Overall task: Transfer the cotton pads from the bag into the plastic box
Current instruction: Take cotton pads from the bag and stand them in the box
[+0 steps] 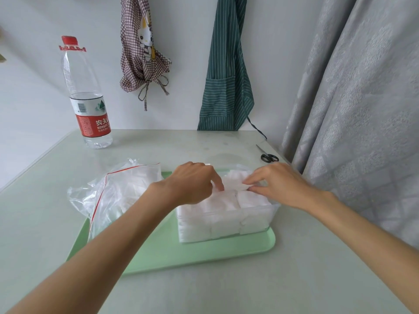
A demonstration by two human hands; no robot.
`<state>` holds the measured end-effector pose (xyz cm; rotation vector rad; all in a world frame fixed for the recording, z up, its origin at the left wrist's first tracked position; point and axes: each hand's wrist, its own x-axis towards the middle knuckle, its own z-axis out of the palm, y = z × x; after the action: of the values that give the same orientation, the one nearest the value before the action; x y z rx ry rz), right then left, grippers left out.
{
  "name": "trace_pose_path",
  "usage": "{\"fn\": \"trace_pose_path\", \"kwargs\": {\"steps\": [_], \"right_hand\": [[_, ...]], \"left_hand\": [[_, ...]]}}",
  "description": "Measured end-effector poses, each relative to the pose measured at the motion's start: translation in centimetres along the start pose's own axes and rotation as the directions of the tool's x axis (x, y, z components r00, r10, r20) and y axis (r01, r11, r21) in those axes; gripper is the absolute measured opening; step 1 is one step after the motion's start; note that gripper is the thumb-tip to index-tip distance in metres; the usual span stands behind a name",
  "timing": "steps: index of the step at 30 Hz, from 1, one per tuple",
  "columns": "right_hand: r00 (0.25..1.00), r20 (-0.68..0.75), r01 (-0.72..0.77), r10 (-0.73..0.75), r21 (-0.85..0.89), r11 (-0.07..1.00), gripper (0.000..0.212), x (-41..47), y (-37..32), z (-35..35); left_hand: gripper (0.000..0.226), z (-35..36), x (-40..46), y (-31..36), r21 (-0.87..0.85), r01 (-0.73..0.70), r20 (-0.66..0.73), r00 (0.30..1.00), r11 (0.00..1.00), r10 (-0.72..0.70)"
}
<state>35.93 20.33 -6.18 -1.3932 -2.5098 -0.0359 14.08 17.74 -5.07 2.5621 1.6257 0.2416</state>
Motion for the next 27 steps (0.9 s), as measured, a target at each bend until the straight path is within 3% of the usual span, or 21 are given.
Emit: {"fn": "trace_pose_path", "kwargs": {"steps": [3, 7, 10, 18, 23, 27], "right_hand": [[0.985, 0.165, 0.082, -0.057, -0.146, 0.986, 0.02, 1.2, -0.4, -0.2], [0.963, 0.269, 0.055, -0.022, -0.114, 0.992, 0.027, 2.0, -0.7, -0.7], [0.969, 0.247, -0.006, 0.013, -0.028, 1.0, 0.023, 2.4, -0.2, -1.7], [0.978, 0.206, 0.014, -0.016, 0.01, 1.0, 0.018, 2.9, -0.1, -1.0], [0.957, 0.283, -0.128, 0.06, 0.231, 0.965, 0.017, 3.3, 0.8, -1.1], [0.96, 0.231, -0.231, 0.161, 0.317, 0.92, 0.03, 3.2, 1.7, -0.9]], "left_hand": [[0.053, 0.4, -0.2, -0.3, -0.024, 0.0, 0.053, 0.999, 1.0, 0.001], [0.057, 0.5, 0.0, -0.6, -0.028, -0.009, 0.109, 0.994, 1.0, 0.012], [0.058, 0.3, 0.2, -0.7, -0.045, 0.0, 0.128, 0.992, 0.999, 0.005], [0.058, 0.2, 0.1, -0.7, -0.069, 0.016, 0.15, 0.989, 0.997, -0.006], [0.061, 0.0, -0.2, -0.6, -0.078, 0.02, 0.151, 0.988, 0.997, -0.008], [0.057, -0.1, -0.3, -0.8, -0.13, 0.041, 0.157, 0.987, 0.991, -0.02]]}}
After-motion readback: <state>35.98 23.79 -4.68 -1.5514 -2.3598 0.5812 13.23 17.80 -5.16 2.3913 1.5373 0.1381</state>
